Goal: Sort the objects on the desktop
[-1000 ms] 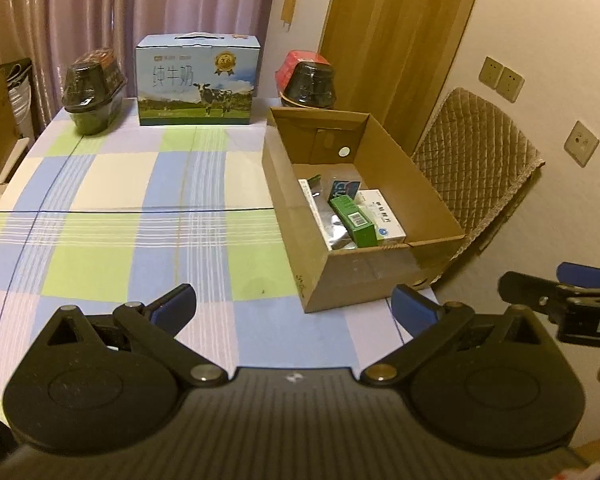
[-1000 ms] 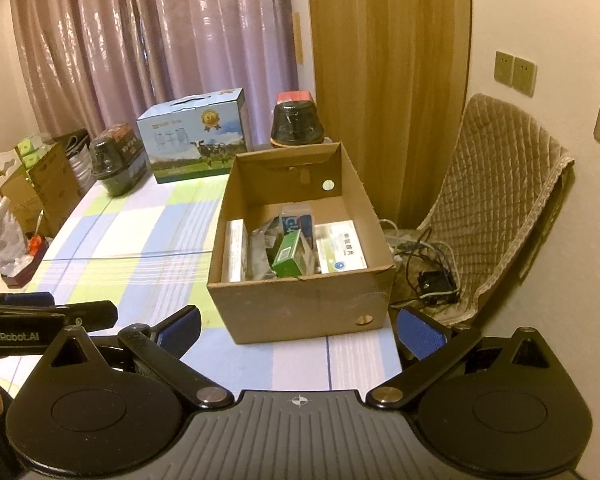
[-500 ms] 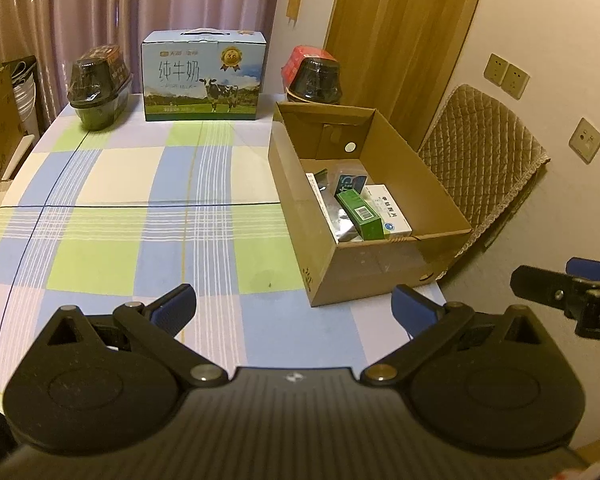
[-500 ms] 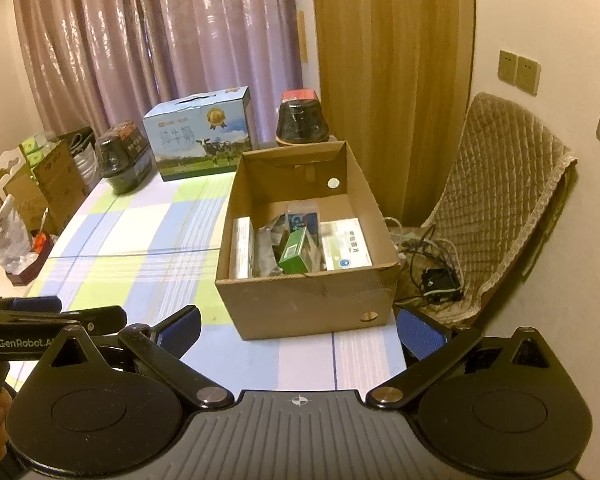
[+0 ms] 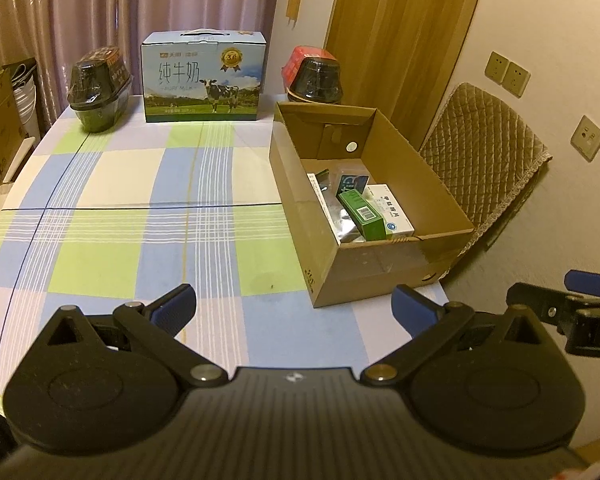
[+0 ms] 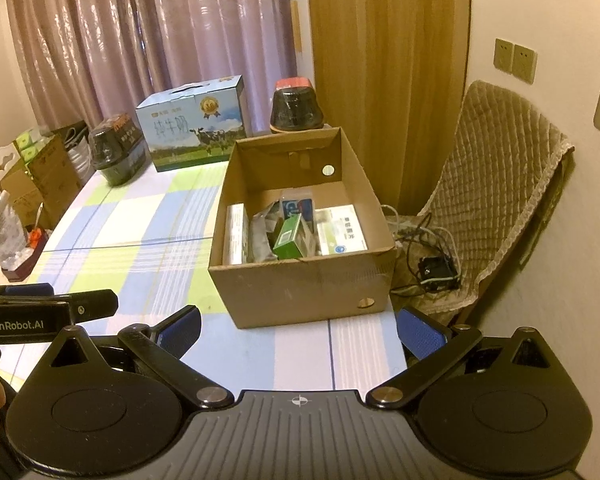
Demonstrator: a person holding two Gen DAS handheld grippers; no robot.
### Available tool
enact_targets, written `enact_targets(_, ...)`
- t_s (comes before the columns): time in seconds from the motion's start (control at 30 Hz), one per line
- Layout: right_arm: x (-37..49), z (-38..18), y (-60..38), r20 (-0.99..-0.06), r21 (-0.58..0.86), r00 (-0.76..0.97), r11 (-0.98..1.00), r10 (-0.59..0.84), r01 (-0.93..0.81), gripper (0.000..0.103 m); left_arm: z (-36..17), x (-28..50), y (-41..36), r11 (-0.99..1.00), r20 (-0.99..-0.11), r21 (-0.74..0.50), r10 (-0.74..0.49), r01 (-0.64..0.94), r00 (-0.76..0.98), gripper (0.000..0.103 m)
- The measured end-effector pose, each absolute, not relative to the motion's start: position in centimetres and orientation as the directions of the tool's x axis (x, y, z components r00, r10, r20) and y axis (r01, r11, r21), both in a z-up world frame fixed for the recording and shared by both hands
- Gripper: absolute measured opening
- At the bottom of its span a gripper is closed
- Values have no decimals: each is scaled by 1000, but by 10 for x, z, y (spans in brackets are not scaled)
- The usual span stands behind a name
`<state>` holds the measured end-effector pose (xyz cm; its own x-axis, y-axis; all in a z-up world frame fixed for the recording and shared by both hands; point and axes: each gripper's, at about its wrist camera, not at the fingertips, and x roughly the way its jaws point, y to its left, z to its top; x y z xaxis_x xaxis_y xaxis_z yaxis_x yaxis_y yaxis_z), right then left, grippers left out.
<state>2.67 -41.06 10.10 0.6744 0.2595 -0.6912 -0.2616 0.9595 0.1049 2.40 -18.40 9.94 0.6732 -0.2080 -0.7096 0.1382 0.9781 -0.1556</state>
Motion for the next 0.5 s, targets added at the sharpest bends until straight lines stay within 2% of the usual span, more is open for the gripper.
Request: enact_targets(0.5,23,100,-413,-692,110,677,963,252,-245,101,98,22,-185,976,-705,-167,-219,142,675,102)
